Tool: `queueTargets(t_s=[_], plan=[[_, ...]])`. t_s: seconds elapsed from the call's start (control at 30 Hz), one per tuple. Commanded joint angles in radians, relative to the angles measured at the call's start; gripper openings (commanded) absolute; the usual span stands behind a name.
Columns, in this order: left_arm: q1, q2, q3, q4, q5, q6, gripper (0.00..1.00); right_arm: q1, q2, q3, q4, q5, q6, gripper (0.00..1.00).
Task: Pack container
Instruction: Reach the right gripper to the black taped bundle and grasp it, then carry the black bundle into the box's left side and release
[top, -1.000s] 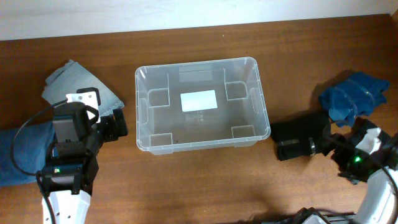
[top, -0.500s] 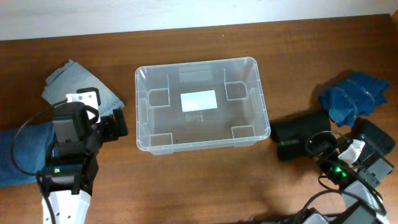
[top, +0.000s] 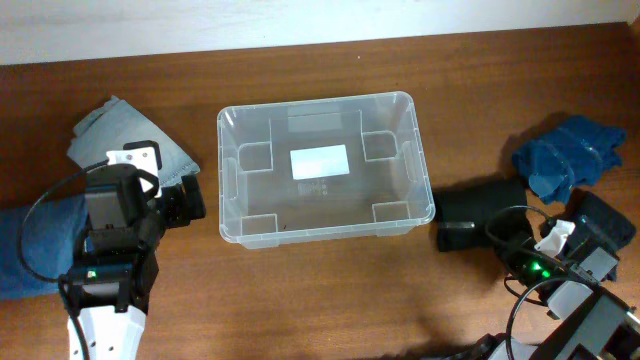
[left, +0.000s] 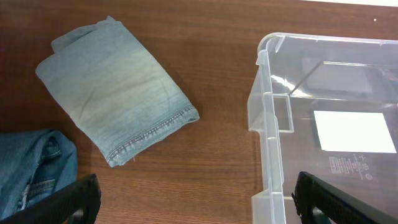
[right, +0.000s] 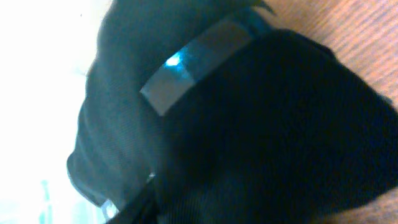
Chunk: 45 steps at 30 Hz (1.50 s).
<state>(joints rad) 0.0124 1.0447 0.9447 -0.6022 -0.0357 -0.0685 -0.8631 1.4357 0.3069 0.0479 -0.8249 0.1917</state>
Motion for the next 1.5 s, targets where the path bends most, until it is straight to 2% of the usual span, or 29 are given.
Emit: queueTargets(t_s=[0.0, 0.13, 0.2, 0.47, 0.63, 0.8, 0.93, 1.17, 1.3, 1.47], plan=[[-0.003, 0.000, 0.019, 0.003, -0.013, -0.005, 0.99, 0.015, 0.021, -0.014, -0.013, 0.032, 0.008, 0.20], [-0.003, 0.000, 0.019, 0.003, -0.014, -0.005, 0.99, 0.015, -0.011, 0.050, -0.038, -0.071, 0.009, 0.08], [-0.003, 0.000, 0.019, 0.003, -0.013, -0.005, 0.99, 0.018, -0.048, 0.113, -0.121, -0.085, 0.008, 0.04], [-0.003, 0.001, 0.019, 0.003, -0.014, -0.005, 0.99, 0.141, -0.243, 0.486, -0.494, -0.080, -0.060, 0.04], [-0.003, 0.000, 0.019, 0.002, -0.014, -0.005, 1.00, 0.278, -0.313, 0.721, -0.616, -0.053, -0.064, 0.04], [-0.003, 0.000, 0.019, 0.002, -0.014, -0.005, 0.99, 0.497, -0.332, 0.858, -0.640, 0.029, -0.109, 0.04], [-0.003, 0.000, 0.019, -0.005, -0.023, -0.005, 0.99, 0.736, -0.308, 0.872, -0.642, 0.075, -0.169, 0.04], [-0.003, 0.000, 0.019, -0.013, -0.066, -0.006, 1.00, 1.168, -0.110, 0.872, -0.606, 0.362, -0.124, 0.04], [-0.003, 0.000, 0.019, -0.021, -0.067, -0.005, 0.99, 1.285, 0.024, 0.872, -0.495, 0.370, -0.082, 0.04], [-0.003, 0.000, 0.019, -0.022, -0.066, -0.006, 0.99, 1.350, 0.170, 0.873, -0.370, 0.362, -0.017, 0.04]])
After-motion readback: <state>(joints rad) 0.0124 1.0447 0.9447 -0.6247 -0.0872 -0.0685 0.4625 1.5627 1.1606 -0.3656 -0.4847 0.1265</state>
